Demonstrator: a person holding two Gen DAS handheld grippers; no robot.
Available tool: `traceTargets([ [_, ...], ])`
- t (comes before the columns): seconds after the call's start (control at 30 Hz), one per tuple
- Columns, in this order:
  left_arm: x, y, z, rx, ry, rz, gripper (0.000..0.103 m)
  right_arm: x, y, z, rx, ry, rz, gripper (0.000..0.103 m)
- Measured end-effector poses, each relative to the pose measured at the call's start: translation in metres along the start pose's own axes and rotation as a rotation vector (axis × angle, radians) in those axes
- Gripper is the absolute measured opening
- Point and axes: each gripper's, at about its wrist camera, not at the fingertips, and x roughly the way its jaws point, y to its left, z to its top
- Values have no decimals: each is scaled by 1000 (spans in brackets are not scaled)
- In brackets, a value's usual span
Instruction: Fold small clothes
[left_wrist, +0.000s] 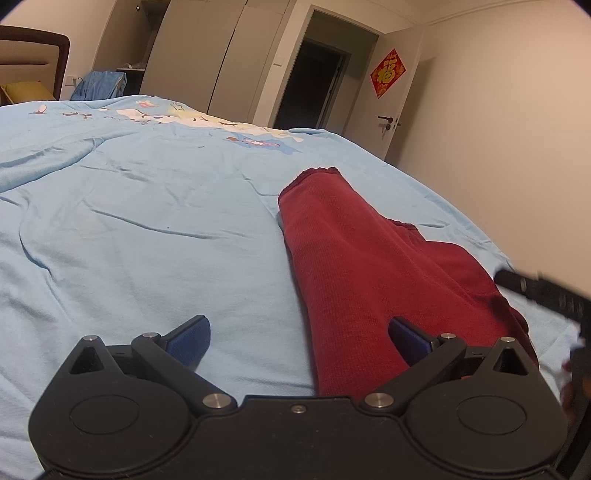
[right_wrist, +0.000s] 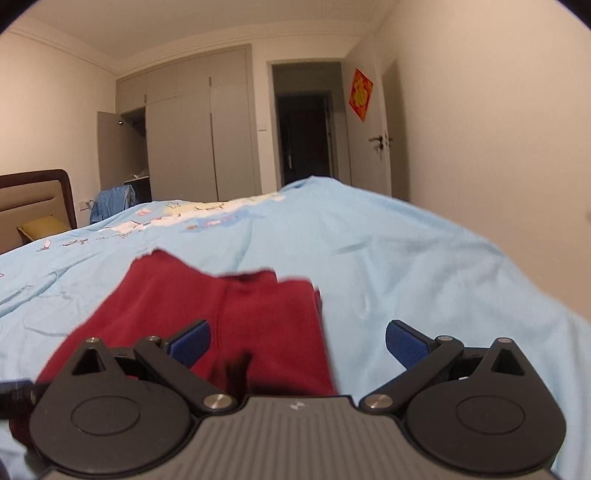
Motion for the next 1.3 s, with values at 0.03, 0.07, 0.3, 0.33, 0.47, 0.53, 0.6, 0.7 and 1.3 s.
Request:
traceTargets([
  [0.03, 0, 0, 0, 0, -1, -1, 102, 8, 3, 10, -20, 3, 5, 103],
  [0.07, 0, 0, 0, 0, -1, -2, 102, 18, 8, 21, -47, 16, 12, 103],
  [0.3, 0, 1, -2, 7, -11, -6, 102, 88, 57, 62, -188, 98, 221, 103],
  [0.33, 1, 1, -3, 7, -11, -6, 102, 96, 64, 64, -201, 110, 269, 103],
  [0.47, 1, 0, -4, 10, -16, -6, 102, 128, 91, 61, -239, 186, 334, 103],
  [0.53, 1, 0, -4, 12, -18, -5, 102, 144, 99, 53, -258, 245, 307, 103],
  [0.6, 1, -1, -5, 17, -19, -3, 102, 154, 102, 45, -268, 289, 292, 103],
  [0.7, 2, -3, -6, 28, -23, 1, 102, 158, 98, 34, -258, 305, 283, 103],
  [1.3, 1, -4, -11, 29, -41, 1, 102, 53, 34, 21, -235, 166, 208, 103],
])
